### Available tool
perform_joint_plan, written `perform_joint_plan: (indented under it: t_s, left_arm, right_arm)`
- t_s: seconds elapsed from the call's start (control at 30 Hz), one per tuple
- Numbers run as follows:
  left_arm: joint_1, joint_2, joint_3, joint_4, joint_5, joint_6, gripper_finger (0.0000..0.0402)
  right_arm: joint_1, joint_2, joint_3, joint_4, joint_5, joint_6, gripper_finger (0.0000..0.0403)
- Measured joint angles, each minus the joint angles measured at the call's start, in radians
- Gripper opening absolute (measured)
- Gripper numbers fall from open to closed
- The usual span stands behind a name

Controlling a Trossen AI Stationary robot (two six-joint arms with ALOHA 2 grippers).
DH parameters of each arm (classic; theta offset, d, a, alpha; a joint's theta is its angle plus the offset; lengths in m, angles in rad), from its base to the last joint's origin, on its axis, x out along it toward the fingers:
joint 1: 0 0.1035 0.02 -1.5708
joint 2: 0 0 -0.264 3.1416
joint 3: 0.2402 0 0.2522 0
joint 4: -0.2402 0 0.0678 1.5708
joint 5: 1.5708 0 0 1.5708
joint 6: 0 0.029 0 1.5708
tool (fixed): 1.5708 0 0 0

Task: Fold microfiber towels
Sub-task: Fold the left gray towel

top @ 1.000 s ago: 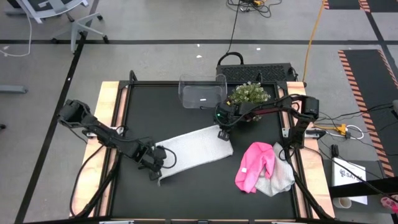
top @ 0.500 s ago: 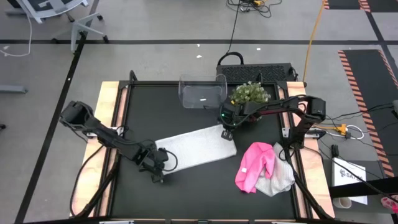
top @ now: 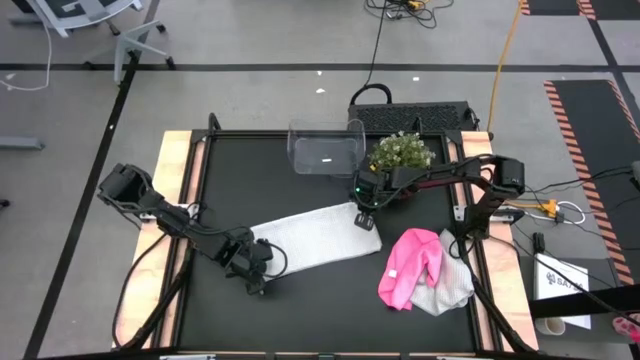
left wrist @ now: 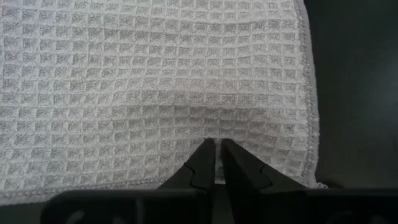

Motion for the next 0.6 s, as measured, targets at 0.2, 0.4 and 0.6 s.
perform_joint_plan:
  t_s: [0.2, 0.4, 0.6]
  left_arm:
    - [-0.021, 0.002, -0.001, 0.002, 0.005, -0.032, 0.0035]
    - [-0.049, 0.003, -0.002, 0.011, 0.013, -0.081, 0.0035]
    - [-0.058, 0.004, -0.002, 0.019, 0.020, -0.081, 0.0035]
  right_arm:
    - [0.004, -0.001, 0.001, -0.001, 0.001, 0.000, 0.0000]
    - [0.004, -0.002, 0.001, 0.000, 0.002, -0.001, 0.0000]
    - [0.004, -0.056, 0.002, -0.002, 0.001, 0.046, 0.0000]
